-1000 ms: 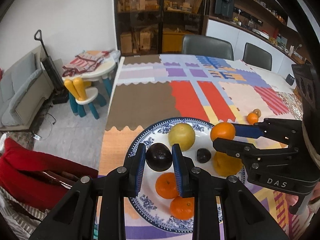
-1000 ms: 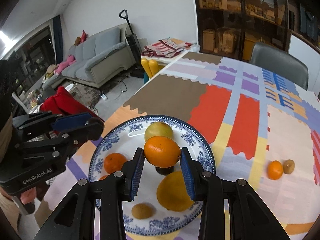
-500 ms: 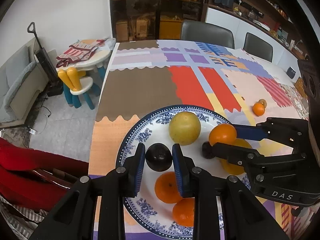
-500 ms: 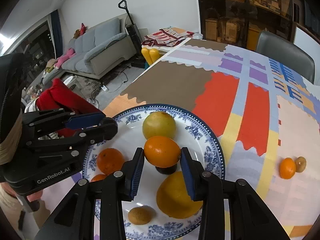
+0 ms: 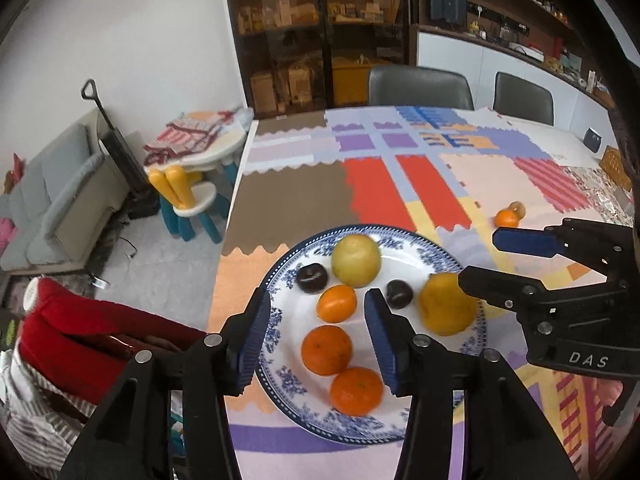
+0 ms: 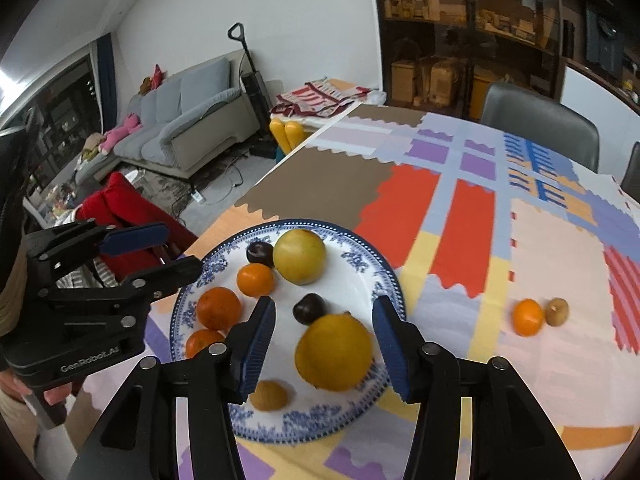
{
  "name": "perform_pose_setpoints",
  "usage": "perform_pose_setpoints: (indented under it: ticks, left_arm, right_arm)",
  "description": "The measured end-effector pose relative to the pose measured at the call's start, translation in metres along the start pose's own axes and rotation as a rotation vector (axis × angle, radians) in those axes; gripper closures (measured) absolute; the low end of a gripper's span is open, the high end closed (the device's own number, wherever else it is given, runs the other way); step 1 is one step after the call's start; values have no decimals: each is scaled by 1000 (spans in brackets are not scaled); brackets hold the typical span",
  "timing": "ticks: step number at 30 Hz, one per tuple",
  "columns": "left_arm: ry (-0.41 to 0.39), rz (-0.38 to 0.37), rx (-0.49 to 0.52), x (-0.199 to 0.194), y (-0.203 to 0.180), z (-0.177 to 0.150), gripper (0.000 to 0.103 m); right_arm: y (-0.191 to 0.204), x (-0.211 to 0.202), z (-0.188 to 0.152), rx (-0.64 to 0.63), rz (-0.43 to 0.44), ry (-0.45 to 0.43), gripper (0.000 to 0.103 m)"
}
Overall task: Organize fruits
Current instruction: 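Withdraw both tools from the plate toward the last mandarin and brown fruit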
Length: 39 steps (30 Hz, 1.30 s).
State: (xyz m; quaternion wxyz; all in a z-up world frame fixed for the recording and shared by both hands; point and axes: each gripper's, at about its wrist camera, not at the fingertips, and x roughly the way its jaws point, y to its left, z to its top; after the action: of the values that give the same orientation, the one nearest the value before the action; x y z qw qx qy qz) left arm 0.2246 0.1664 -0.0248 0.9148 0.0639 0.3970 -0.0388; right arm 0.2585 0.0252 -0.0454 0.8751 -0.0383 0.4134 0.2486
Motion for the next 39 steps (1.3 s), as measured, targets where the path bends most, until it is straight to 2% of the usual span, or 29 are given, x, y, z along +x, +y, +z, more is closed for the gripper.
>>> perform_pose_setpoints:
  ticks: [3,9,11,12,18,30,39]
  left_arm:
    - [-35,-6,-4,-17,-11,-1,48]
    - [-98,-1,5,-45,-42,0,43]
    - [-116,-2,5,-52,-52,1,40]
    - [-123,-5,4,-55,-58,2,40]
    - [-159,-28,6,-62,-89,10,39]
    - [-206,-77,32,-46,-148,29,39]
    - [-184,-134,50,-9,-182,42,39]
  right_arm:
    - [-6,-17,-5,15,-6,-30,47]
    - [-21,-52,-15,22,-20,-85,46]
    - [-27,-61,-18,28,-27,-100,40]
    - [-32,-68,-21,31,-37,-115,40]
    - [-60,-96,-28,54,-85,-167,40]
    - [-107,-131,-39,-5,-175,-231,40]
    - [-145,-124,-40,-58,-207,-204,40]
